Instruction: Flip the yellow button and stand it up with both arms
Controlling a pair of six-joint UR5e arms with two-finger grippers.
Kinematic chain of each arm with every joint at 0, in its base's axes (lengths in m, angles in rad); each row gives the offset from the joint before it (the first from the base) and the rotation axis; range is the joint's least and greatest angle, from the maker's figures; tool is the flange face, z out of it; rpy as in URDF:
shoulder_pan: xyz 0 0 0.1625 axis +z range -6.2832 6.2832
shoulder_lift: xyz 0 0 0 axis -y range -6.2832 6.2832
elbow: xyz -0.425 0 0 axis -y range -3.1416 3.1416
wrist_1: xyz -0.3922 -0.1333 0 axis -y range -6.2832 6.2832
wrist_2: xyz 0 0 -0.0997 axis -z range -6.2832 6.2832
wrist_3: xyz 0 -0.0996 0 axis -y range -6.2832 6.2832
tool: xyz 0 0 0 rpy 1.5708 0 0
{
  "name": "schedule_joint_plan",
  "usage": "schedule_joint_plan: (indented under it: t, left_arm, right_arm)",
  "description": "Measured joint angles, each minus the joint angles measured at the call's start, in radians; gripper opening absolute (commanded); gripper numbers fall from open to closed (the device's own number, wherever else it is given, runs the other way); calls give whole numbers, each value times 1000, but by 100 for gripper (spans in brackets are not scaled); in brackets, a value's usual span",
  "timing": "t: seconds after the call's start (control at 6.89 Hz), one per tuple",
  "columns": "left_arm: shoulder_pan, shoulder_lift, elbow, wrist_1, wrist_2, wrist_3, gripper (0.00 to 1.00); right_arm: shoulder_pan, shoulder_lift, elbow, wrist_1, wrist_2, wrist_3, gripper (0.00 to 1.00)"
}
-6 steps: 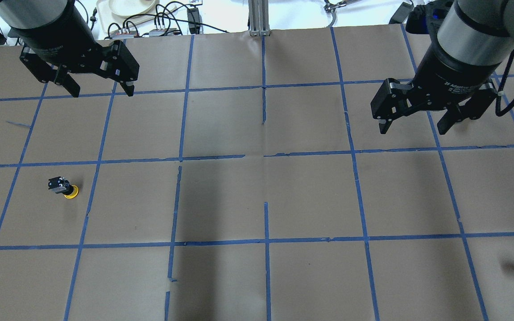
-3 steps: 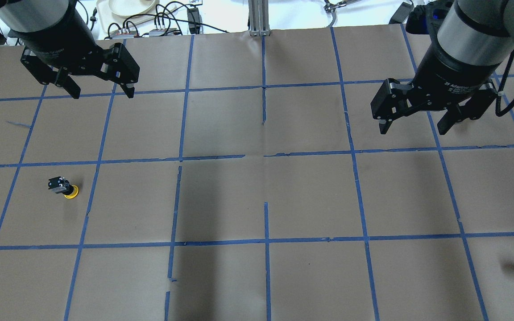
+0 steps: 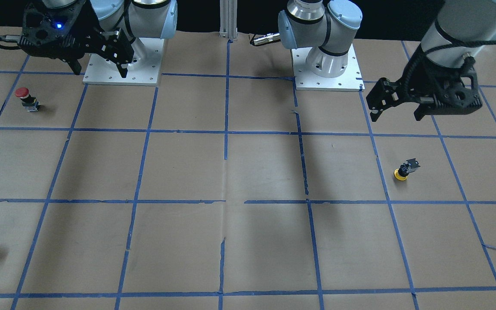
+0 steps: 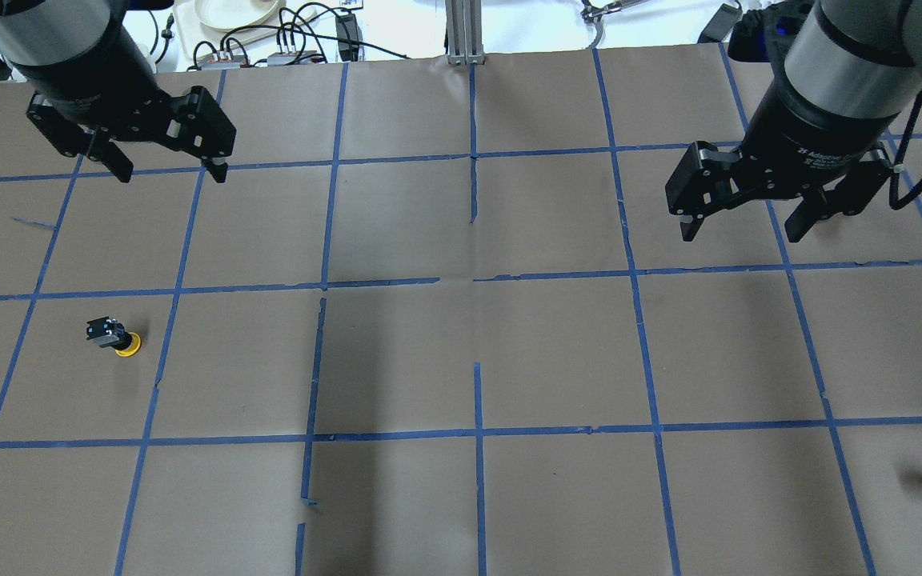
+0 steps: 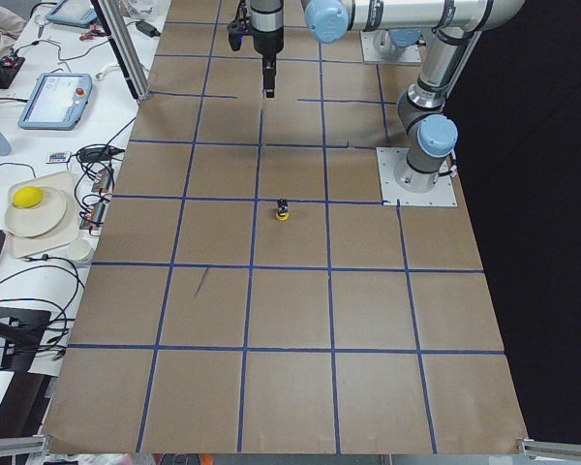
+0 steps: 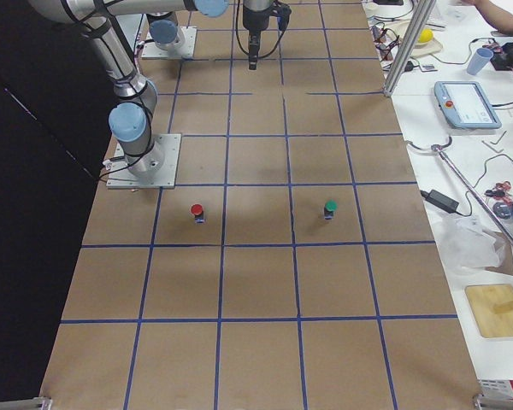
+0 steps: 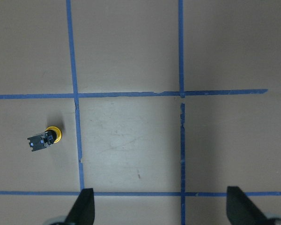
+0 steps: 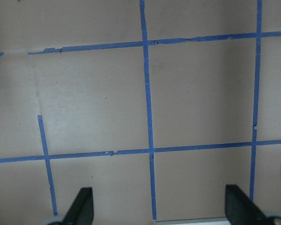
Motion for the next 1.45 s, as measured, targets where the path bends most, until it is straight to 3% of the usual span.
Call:
schedule_joint_plan:
  t: [0.58, 1.02, 1.45]
  left_arm:
    - [243, -81, -269, 371, -7, 129, 100]
    - [348, -188, -318, 527, -12, 238, 100]
    - [374, -224, -422, 684, -43, 276, 100]
  right_arm:
    - [0, -1, 0, 0, 0, 3, 100]
    - [0, -1, 0, 0, 3, 4, 100]
    - [0, -1, 1, 1, 5, 1, 100]
